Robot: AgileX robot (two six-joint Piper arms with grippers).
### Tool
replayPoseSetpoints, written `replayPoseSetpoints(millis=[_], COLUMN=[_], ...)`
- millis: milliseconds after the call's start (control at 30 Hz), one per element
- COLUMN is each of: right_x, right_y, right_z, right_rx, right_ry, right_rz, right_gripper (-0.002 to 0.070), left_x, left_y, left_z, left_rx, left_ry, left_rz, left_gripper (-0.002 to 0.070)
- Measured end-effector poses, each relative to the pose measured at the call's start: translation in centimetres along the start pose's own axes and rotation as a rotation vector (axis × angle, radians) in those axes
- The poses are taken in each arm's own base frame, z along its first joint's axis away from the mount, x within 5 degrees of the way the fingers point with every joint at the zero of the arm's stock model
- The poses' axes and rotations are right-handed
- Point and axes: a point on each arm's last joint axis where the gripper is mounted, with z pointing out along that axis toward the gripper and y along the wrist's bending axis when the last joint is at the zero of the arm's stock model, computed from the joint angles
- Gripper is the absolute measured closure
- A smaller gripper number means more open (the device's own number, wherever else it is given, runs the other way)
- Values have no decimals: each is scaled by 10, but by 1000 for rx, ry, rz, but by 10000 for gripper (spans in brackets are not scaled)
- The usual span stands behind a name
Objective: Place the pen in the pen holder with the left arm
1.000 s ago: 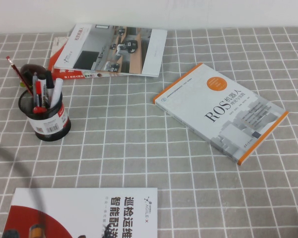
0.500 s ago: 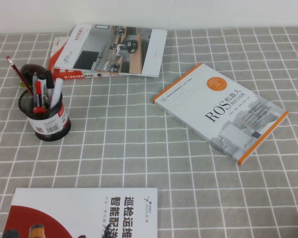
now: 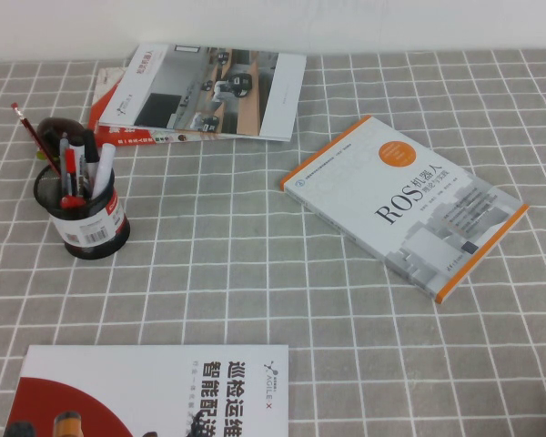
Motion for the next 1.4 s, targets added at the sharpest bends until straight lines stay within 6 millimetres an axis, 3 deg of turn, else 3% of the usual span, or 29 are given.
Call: replayPoseSetpoints(millis=[200, 367, 800, 1033, 1400], right_x=[0, 0, 0, 0, 0], right_y=[0, 0, 0, 0, 0], right_z=[0, 0, 0, 0, 0], right_rx=[0, 0, 0, 0, 0], right_ry=[0, 0, 0, 0, 0], right_rz=[0, 0, 0, 0, 0], right_gripper=[691, 691, 691, 691, 691], left_x=[11, 37, 99, 104, 124], left_y=[-5, -5, 13, 14, 16], left_z=[2, 1, 29, 30, 30], left_rx=[80, 185, 134, 126, 126], left_ry=[-5, -137, -110, -84, 136], left_rz=[80, 165, 131, 166, 239], left_gripper=[675, 675, 675, 675, 675])
